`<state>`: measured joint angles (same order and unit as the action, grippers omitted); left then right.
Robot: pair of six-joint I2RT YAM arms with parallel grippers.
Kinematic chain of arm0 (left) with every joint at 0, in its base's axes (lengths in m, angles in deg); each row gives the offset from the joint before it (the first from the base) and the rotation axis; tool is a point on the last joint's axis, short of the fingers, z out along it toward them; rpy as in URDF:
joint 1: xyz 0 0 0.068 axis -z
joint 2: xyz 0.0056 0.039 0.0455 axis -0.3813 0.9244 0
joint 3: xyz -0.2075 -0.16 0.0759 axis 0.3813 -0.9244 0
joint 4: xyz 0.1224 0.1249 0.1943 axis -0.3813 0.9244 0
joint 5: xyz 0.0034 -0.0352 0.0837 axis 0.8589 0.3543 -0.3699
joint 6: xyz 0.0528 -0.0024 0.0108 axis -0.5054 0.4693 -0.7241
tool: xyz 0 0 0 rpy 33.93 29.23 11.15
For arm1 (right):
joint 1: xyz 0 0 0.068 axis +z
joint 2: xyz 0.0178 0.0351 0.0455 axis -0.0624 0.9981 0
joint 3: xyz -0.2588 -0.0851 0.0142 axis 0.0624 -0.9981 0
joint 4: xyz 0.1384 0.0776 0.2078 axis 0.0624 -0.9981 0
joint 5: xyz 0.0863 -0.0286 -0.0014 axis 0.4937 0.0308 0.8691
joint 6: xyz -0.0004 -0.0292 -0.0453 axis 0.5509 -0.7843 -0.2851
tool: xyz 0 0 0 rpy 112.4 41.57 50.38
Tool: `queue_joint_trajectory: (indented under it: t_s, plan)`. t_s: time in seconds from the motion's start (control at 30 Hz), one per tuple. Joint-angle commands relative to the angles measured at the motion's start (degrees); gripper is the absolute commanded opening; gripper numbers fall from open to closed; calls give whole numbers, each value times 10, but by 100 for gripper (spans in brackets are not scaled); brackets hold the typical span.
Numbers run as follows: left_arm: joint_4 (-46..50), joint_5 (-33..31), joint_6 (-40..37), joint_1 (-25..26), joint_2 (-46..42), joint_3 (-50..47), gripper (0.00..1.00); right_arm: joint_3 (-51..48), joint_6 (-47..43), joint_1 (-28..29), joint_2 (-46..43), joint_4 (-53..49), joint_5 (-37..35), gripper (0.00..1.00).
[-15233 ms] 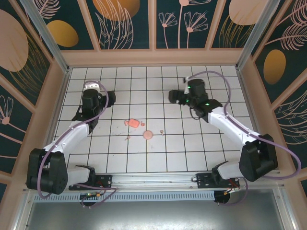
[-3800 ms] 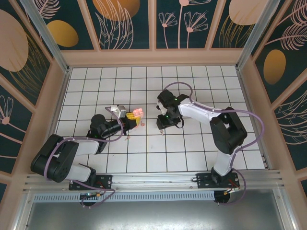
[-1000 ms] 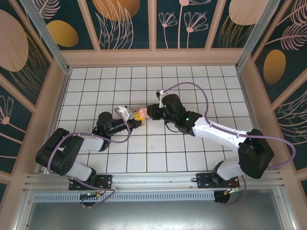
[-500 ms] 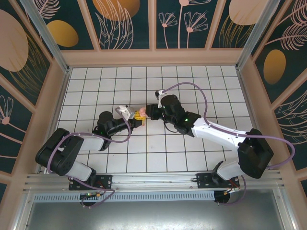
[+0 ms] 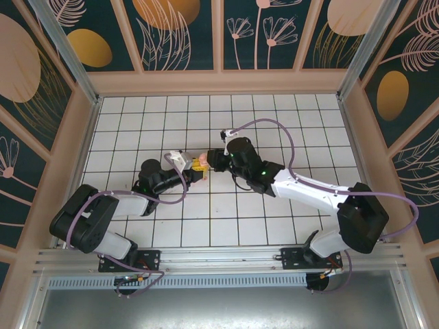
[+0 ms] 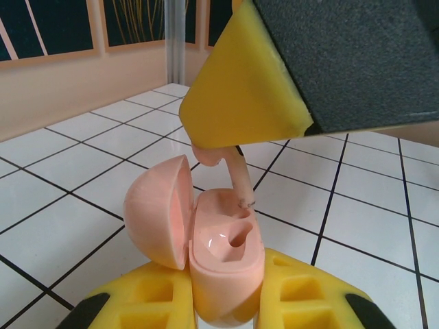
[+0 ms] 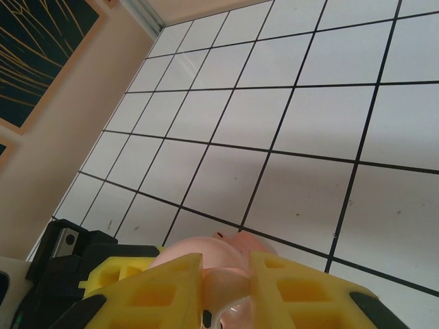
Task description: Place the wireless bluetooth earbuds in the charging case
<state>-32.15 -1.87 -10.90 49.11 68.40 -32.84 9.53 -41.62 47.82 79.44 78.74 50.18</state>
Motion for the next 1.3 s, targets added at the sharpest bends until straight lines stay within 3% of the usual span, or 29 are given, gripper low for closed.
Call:
queue_joint_trajectory:
  t_s: [0.0, 0.87, 1.27]
  plan:
    - [-18, 0, 8, 3, -15, 14, 12, 1, 5, 8, 7, 22, -18, 23]
    - [-45, -12, 51, 4, -25, 16, 12, -15, -6, 38, 9, 32, -88, 23]
    - [-34, -30, 46, 3, -32, 15, 13, -13, 0, 39, -15, 39, -64, 35]
